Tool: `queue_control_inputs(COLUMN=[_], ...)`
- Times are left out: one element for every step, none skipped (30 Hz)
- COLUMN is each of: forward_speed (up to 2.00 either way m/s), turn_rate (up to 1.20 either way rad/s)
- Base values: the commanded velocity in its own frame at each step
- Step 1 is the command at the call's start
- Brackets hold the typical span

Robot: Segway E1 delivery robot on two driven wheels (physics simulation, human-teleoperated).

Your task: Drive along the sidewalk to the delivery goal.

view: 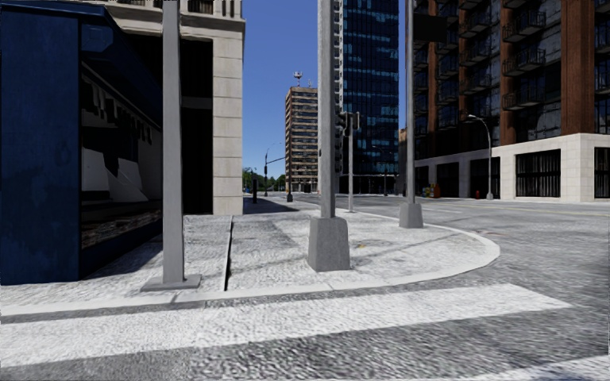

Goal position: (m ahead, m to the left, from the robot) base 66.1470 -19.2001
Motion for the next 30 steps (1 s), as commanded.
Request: queue_control_inputs(forward_speed=[2.0,2.0,2.0,2.0,2.0,2.0,2.0,2.0,2.0,2.0,2.0,2.0,2.0,2.0,2.0,2.0,2.0,2.0,2.0,2.0,2.0,2.0,2.0,2.0,2.0,2.0,2.0,2.0,1.94,1.66], turn_rate=[0.07,0.2,0.29,0.29,0.3,0.31,0.31,0.31,0.29,0.28,0.28,0.28,0.27,0.27,0.25,0.21,0.2,0.19,0.19,0.19,0.19,0.19,0.19,0.19,0.19,0.19,0.19,0.22,0.25,0.25])
